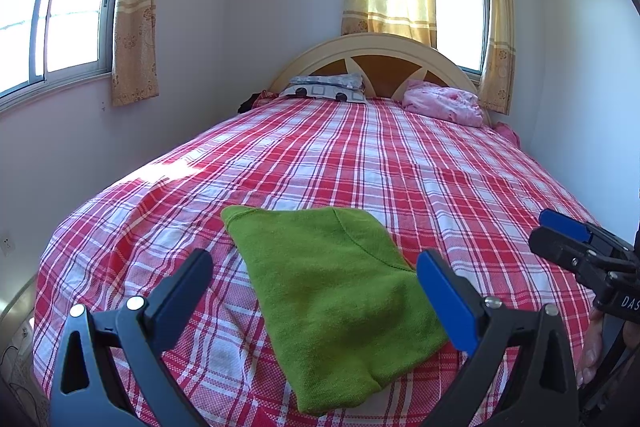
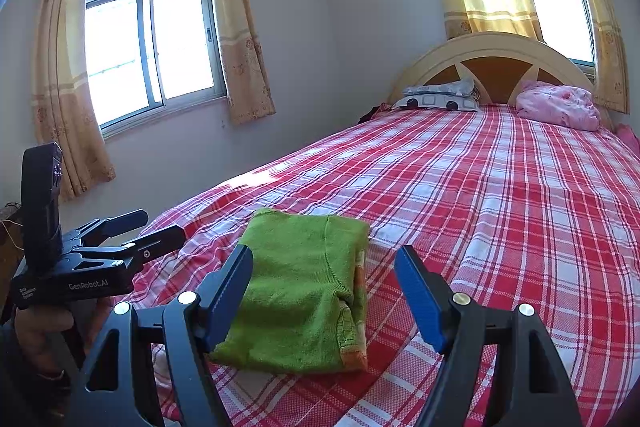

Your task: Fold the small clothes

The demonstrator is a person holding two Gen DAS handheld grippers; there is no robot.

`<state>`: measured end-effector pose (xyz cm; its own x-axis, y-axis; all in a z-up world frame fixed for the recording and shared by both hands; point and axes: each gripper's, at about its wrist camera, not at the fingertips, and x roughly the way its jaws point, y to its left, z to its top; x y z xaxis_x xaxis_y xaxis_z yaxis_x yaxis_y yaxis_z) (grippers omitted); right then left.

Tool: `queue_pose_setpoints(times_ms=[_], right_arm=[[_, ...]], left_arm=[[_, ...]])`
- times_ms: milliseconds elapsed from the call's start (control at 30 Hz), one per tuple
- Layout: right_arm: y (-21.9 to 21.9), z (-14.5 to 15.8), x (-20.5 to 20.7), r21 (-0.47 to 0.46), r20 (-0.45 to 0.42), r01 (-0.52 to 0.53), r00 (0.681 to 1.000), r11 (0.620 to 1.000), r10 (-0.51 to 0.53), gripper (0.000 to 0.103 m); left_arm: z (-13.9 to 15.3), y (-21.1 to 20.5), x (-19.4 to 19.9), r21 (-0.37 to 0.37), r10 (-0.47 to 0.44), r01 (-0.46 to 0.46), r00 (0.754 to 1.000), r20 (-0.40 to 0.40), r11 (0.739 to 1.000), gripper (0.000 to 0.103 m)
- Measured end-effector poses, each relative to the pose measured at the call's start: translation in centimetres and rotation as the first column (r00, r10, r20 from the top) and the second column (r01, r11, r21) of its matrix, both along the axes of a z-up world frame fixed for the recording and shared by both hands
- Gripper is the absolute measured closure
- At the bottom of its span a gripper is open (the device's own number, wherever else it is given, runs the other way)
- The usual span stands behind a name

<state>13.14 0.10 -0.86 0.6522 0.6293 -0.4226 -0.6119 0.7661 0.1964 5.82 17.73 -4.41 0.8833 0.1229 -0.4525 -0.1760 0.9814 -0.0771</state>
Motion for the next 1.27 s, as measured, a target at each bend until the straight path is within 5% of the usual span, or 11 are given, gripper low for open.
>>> queue_pose_setpoints(times_ms=[1267], right_arm=[[-0.1,-0.6,-0.2,0.013,-0.015,0.016,1.000,1.000,-0.016,0.028]], left_arm=[[-0.2,0.9,0.3,0.076,0.063,-0.062,0.998,-0.007,0.995,0.000]])
